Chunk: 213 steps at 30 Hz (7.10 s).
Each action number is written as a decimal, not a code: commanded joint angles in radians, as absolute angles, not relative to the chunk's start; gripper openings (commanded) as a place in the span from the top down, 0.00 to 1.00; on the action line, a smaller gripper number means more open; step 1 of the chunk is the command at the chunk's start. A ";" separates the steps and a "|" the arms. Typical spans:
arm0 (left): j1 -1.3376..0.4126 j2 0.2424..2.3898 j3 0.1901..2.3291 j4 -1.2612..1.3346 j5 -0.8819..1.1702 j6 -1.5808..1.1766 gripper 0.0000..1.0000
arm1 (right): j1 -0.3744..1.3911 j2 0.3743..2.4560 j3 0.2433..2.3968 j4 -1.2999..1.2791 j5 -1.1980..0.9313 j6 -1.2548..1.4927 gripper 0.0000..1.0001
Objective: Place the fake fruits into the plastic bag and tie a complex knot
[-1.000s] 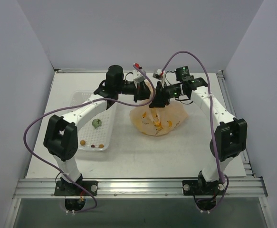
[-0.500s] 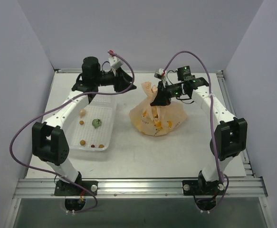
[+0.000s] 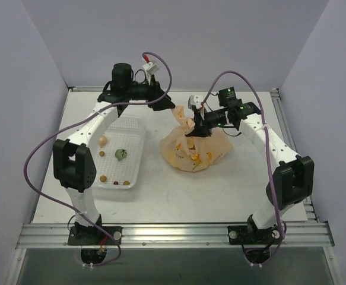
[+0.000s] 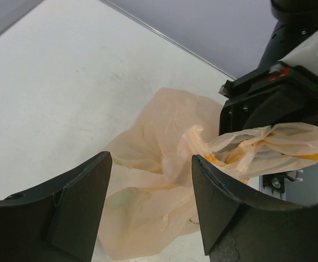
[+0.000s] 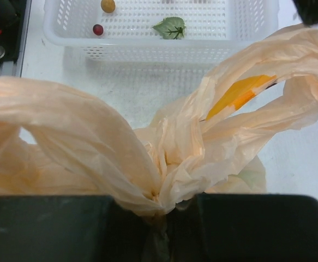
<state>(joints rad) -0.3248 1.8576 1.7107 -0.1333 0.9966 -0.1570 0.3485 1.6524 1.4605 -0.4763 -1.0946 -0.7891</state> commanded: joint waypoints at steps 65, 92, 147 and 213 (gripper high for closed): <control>-0.330 1.925 1.683 0.252 1.394 -0.565 0.97 | 0.365 1.624 1.460 -0.532 -1.016 -1.008 1.00; -0.376 1.557 1.490 -0.365 0.755 -0.069 1.00 | 0.342 1.620 1.425 -0.316 -0.769 -0.235 1.00; -0.345 1.669 1.529 -0.368 1.144 0.351 0.22 | 0.399 1.377 1.124 -0.104 -0.946 -0.453 1.00; -0.588 1.887 1.161 0.557 0.730 -0.903 1.00 | 0.043 1.287 1.152 -0.227 -0.743 0.321 0.46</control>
